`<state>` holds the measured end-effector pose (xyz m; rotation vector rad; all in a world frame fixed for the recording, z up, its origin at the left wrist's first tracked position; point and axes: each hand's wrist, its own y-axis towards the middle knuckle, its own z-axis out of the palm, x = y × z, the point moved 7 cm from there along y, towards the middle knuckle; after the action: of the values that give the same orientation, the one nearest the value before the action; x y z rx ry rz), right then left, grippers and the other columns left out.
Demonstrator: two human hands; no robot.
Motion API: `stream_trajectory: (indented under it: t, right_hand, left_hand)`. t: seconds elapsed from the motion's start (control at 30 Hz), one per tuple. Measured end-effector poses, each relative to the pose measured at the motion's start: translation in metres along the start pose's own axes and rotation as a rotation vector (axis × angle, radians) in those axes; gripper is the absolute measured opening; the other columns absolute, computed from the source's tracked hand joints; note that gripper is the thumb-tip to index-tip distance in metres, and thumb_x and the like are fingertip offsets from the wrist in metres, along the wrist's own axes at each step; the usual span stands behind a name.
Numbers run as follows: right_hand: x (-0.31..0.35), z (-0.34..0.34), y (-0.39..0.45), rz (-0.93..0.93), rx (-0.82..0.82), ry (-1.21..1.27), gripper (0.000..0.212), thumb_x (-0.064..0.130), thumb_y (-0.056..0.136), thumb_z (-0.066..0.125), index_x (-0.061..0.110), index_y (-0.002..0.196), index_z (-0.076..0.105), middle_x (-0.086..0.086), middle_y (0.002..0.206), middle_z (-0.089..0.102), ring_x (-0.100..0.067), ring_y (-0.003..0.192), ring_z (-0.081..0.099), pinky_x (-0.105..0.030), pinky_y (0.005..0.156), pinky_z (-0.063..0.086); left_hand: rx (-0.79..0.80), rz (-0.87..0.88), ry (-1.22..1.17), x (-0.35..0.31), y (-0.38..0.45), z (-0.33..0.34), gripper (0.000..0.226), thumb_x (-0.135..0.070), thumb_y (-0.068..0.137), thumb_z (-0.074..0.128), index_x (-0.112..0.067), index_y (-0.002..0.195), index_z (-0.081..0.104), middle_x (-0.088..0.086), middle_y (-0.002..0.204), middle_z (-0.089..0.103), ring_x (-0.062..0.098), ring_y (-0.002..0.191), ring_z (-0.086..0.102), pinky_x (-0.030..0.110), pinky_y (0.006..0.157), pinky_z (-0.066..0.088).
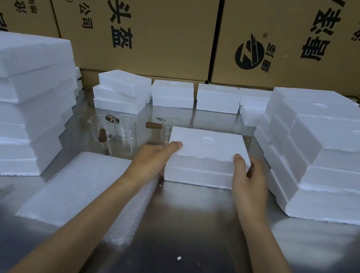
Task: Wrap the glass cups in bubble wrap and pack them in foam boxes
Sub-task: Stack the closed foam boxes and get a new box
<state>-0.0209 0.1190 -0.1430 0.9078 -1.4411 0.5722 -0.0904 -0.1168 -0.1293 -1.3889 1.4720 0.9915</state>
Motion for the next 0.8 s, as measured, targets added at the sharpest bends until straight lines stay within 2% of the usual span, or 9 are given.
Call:
stream_trajectory:
  t: [0.07, 0.17, 0.27, 0.4, 0.5, 0.57, 0.7, 0.8]
  right_hand:
    - [-0.003, 0.001, 0.002, 0.018, 0.000, -0.009, 0.028, 0.047, 0.094, 0.053, 0.028, 0.113, 0.060, 0.011, 0.097, 0.063, -0.009, 0.095, 0.059, -0.019, 0.069, 0.040]
    - [-0.003, 0.001, 0.004, 0.034, -0.008, -0.029, 0.029, 0.048, 0.092, 0.052, 0.026, 0.110, 0.060, 0.014, 0.087, 0.060, -0.002, 0.085, 0.057, -0.020, 0.065, 0.037]
    - [-0.003, 0.001, 0.004, 0.028, -0.016, -0.058, 0.030, 0.048, 0.093, 0.052, 0.022, 0.105, 0.060, 0.013, 0.080, 0.058, -0.002, 0.078, 0.055, -0.021, 0.063, 0.037]
    - [0.003, 0.000, 0.001, 0.003, -0.021, -0.096, 0.028, 0.045, 0.094, 0.051, 0.019, 0.099, 0.059, 0.014, 0.074, 0.053, -0.008, 0.074, 0.053, -0.022, 0.063, 0.038]
    - [0.010, -0.002, -0.003, -0.030, -0.033, -0.146, 0.023, 0.041, 0.094, 0.049, 0.021, 0.096, 0.060, 0.014, 0.072, 0.056, -0.006, 0.072, 0.054, -0.021, 0.060, 0.037]
    - [0.017, -0.004, -0.006, -0.057, -0.058, -0.217, 0.021, 0.039, 0.093, 0.048, 0.023, 0.095, 0.061, 0.013, 0.072, 0.058, -0.004, 0.070, 0.055, -0.019, 0.058, 0.036]
    - [0.030, -0.011, -0.015, -0.073, -0.091, -0.364, 0.028, 0.040, 0.093, 0.045, 0.014, 0.092, 0.054, 0.003, 0.071, 0.056, -0.025, 0.074, 0.055, -0.034, 0.066, 0.039]
    - [0.040, -0.017, -0.024, -0.082, -0.058, -0.489, 0.033, 0.041, 0.093, 0.040, 0.009, 0.095, 0.048, -0.002, 0.074, 0.056, -0.030, 0.079, 0.055, -0.037, 0.067, 0.040]
  left_hand:
    - [-0.003, -0.010, -0.016, 0.000, 0.002, -0.001, 0.046, -0.060, 0.082, 0.065, -0.015, 0.082, 0.057, 0.006, 0.069, 0.055, 0.018, 0.059, 0.052, 0.033, 0.063, 0.040]
    - [-0.032, -0.027, -0.038, -0.001, 0.004, -0.003, 0.048, -0.057, 0.082, 0.068, -0.012, 0.086, 0.051, 0.007, 0.072, 0.061, 0.018, 0.057, 0.057, 0.032, 0.056, 0.044]
    - [-0.044, -0.019, -0.009, -0.002, 0.003, -0.002, 0.045, -0.057, 0.084, 0.065, -0.013, 0.090, 0.059, 0.003, 0.069, 0.061, 0.016, 0.056, 0.056, 0.030, 0.054, 0.044]
    - [-0.011, -0.005, 0.004, -0.002, 0.002, 0.000, 0.052, -0.056, 0.088, 0.061, -0.004, 0.085, 0.065, 0.006, 0.067, 0.056, 0.018, 0.061, 0.054, 0.032, 0.059, 0.043]
    - [-0.037, 0.007, -0.030, 0.000, -0.003, 0.001, 0.050, -0.054, 0.088, 0.062, -0.004, 0.084, 0.065, 0.006, 0.072, 0.054, 0.018, 0.067, 0.053, 0.032, 0.065, 0.041]
    - [-0.073, 0.045, -0.027, -0.002, -0.010, 0.001, 0.058, -0.056, 0.085, 0.062, 0.002, 0.083, 0.063, 0.005, 0.078, 0.054, 0.016, 0.073, 0.052, 0.032, 0.071, 0.039]
    - [-0.075, 0.077, -0.007, -0.007, -0.027, 0.001, 0.066, -0.057, 0.080, 0.058, 0.008, 0.075, 0.053, 0.005, 0.072, 0.048, 0.017, 0.071, 0.048, 0.033, 0.069, 0.034]
    - [-0.047, 0.076, 0.021, -0.011, -0.039, 0.000, 0.064, -0.058, 0.074, 0.057, 0.007, 0.074, 0.052, 0.004, 0.072, 0.045, 0.015, 0.070, 0.044, 0.033, 0.069, 0.031]
